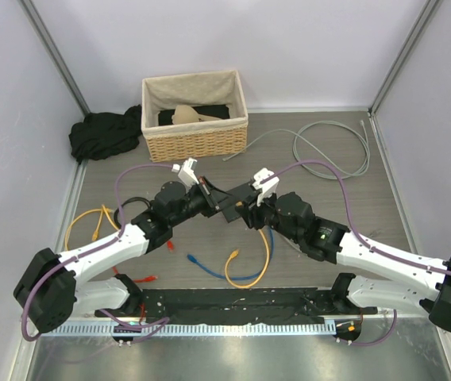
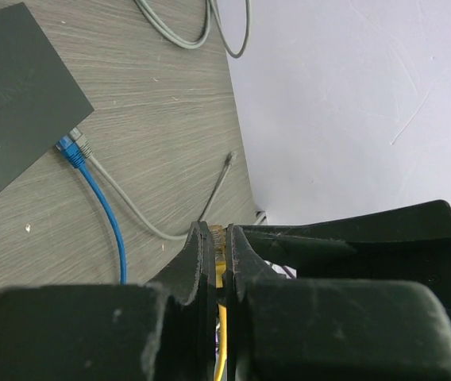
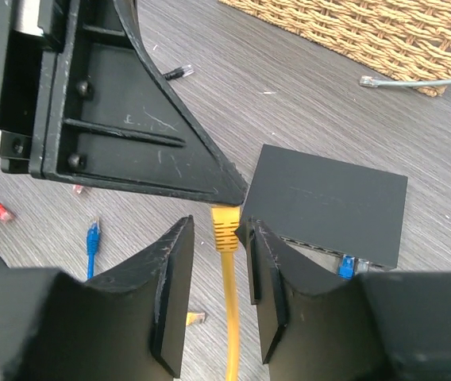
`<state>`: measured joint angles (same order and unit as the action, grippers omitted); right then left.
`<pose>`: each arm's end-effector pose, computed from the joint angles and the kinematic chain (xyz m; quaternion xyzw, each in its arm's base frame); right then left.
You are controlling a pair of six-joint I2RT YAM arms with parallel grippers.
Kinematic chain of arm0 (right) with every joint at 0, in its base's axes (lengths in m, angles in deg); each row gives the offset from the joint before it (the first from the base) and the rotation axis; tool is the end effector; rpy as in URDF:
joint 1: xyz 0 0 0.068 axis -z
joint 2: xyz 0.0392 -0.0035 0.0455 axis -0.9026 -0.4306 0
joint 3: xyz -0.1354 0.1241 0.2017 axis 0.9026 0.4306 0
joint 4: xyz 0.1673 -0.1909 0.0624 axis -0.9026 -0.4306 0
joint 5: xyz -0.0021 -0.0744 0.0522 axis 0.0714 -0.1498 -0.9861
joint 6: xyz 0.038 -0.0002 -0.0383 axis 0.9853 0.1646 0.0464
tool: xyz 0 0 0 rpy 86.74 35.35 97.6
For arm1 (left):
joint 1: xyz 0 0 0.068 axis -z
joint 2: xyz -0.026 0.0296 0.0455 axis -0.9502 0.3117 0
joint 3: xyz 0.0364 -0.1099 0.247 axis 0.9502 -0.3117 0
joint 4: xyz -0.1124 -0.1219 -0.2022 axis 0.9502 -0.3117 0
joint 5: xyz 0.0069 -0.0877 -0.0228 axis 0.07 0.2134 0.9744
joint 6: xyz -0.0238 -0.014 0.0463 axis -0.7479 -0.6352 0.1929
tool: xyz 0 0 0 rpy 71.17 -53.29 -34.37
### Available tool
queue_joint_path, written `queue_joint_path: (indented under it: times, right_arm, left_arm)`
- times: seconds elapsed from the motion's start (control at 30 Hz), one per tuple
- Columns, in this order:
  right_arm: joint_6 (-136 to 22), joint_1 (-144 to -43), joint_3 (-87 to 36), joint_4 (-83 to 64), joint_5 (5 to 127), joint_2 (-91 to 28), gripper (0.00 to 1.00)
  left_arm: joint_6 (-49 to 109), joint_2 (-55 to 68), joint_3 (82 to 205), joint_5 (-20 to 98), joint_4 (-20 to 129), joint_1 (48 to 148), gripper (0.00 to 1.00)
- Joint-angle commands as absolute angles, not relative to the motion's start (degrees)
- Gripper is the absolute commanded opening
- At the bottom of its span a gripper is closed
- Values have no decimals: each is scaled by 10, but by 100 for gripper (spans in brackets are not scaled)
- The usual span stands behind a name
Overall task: Insert the plug into the switch port
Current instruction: Pick up the connector from the center of the board, then insert the connector into the switch port.
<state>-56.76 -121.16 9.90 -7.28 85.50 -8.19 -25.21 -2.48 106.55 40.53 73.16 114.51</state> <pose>0.1361 0.1937 0.2911 -0.2772 0.7461 0.2473 0.5527 0.1899 -0.1832 0.2591 -0.1102 0.7617 -0.5572 0.3118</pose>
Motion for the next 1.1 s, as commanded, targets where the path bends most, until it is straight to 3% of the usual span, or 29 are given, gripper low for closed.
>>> queue_joint_path:
  times: [0.0, 0.87, 0.97, 1.07]
  right_arm:
    - [-561, -1207, 106, -69, 863, -74, 41]
    - [-567, -1204, 81, -61, 852, -78, 41]
    - [-567, -1201, 79, -61, 852, -80, 37]
    - [-565, -1199, 82, -61, 849, -84, 23]
  left_arm:
    - [-264, -49, 1074, 411, 762, 1146, 1]
    - [-256, -31, 1086, 438, 748, 1149, 1]
    - [-256, -27, 1084, 440, 748, 1150, 1]
    - [-255, -26, 1082, 441, 750, 1149, 1]
